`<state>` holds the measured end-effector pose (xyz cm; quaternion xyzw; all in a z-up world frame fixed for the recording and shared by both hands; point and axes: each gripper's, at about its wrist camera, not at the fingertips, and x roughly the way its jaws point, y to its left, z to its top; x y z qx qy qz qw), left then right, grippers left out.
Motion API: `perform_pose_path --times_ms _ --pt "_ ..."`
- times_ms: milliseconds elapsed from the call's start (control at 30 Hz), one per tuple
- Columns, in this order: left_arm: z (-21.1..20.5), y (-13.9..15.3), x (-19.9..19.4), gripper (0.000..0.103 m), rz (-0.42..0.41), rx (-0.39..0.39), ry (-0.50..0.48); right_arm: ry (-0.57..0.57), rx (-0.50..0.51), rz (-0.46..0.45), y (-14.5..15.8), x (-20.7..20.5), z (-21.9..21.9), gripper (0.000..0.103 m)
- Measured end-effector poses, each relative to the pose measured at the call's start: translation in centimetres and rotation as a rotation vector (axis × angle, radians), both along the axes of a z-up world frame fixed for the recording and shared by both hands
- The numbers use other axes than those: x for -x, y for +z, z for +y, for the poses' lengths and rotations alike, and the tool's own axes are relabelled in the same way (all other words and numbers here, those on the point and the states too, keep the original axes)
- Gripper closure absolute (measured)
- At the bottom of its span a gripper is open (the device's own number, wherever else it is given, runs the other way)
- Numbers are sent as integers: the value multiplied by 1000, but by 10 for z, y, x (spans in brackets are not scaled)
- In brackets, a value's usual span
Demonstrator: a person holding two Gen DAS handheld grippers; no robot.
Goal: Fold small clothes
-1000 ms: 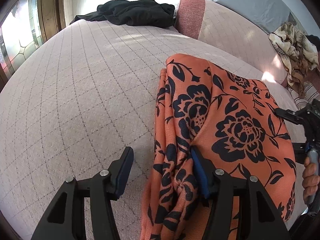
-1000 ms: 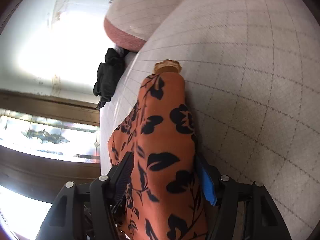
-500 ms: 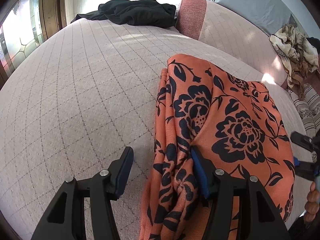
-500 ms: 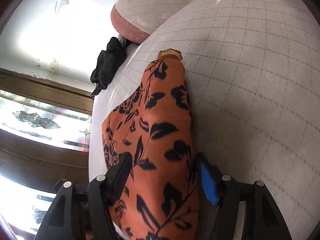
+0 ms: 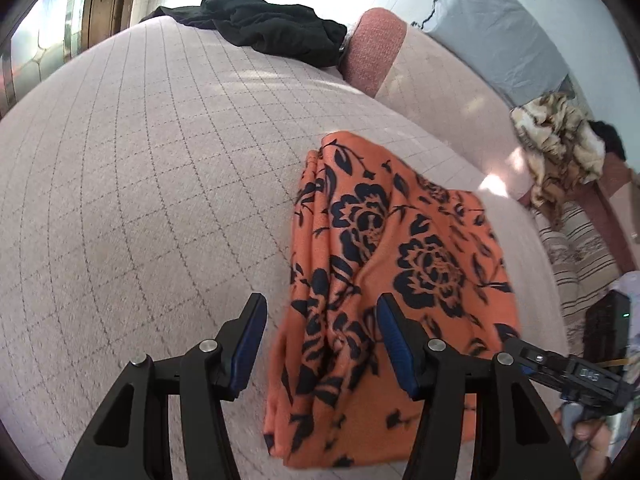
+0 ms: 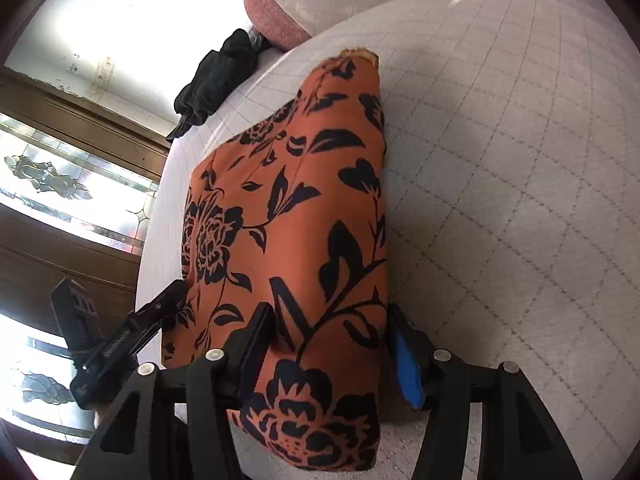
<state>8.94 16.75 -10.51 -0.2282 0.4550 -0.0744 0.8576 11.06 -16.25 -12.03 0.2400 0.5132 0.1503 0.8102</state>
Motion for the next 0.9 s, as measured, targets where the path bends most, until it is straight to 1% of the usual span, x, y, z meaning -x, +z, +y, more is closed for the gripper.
perform_pose_path --times_ms 33,67,100,133,167,233,267,333,367,433,467,500,567,600,633,700,733,767,800,833,867,900 --pt "5 -2 7 44 10 68 -12 1 24 -31 7 7 -2 43" --pt "9 -9 12 44 44 124 -18 5 42 -64 14 13 -4 43" --pt "11 -21 15 46 108 156 -21 8 49 -94 22 16 -3 43" --pt "12 -37 17 52 180 169 -18 13 47 -120 29 19 0 43" --pt "15 -42 22 63 173 169 -3 23 45 -145 37 16 8 43" --pt "17 -36 24 73 167 178 -12 62 56 -194 49 15 20 43" --pt "16 -33 24 77 164 170 -16 83 64 -208 52 10 28 43" --pt "12 -34 26 77 170 151 -20 113 69 -204 49 1 41 43" --pt "9 -33 28 77 173 148 -23 118 73 -187 43 -6 48 43" --pt "6 -23 29 73 177 129 -40 137 52 -142 30 -12 54 42" --pt "6 -14 28 66 168 111 -49 140 47 -141 27 -11 54 42" --pt "5 -4 26 59 136 91 -58 144 49 -150 26 -10 56 42" --pt "2 18 11 52 55 33 -72 158 51 -162 26 -7 57 40" --pt "-1 24 -1 51 34 6 -84 160 49 -163 26 -6 58 40" --pt "-4 26 -16 51 38 -4 -94 160 46 -162 25 -6 59 40" --pt "-12 17 -51 51 79 -14 -115 156 32 -158 24 -6 59 40" --pt "-15 8 -68 53 106 -35 -125 155 28 -158 24 -6 59 40" --pt "-18 -4 -84 73 141 -67 -138 152 25 -159 24 -6 60 40" --pt "-18 -17 -97 82 185 -88 -138 151 20 -160 23 -5 59 40" --pt "-12 -25 -104 82 200 -47 -122 151 12 -158 22 -5 60 40" --pt "-5 -26 -106 82 206 -11 -101 156 2 -155 22 -5 60 40" --pt "-2 -23 -106 82 201 -4 -87 164 1 -154 21 -4 60 40"
